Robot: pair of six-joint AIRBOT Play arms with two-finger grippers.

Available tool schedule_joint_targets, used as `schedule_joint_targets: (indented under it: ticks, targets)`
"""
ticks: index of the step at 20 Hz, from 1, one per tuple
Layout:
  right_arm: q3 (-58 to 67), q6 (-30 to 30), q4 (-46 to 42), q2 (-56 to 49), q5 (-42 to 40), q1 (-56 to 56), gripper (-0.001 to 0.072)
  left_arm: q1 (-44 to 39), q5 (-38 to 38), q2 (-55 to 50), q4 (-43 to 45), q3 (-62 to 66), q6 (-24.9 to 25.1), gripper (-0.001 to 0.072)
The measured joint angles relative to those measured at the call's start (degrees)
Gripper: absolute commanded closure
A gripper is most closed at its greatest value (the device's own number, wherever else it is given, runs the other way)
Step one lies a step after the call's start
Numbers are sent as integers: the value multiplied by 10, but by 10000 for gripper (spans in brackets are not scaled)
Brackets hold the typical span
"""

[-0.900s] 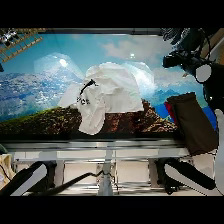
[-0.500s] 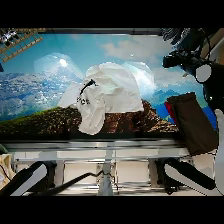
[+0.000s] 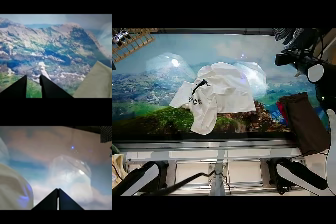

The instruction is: Fold the clothes and pants, and hang the long-sleeved shirts on hangers.

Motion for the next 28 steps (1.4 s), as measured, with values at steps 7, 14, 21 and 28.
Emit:
schedule_joint_targets:
  ticks: [7,14,21,28]
  targets:
    - [0,31,99,0,15,0,366,-1,-35,-13,-23,0,10,4]
    - [-43,20,190,-17,212,-77,352,-43,-145,19,-294,-150,140,14]
    - [-151,-60,328,-66,381,-170,221,-176,-109,73,-375,-440,159,12]
    - [-170,-70,356,-167,390,-158,221,-265,-59,41,-388,-491,110,12]
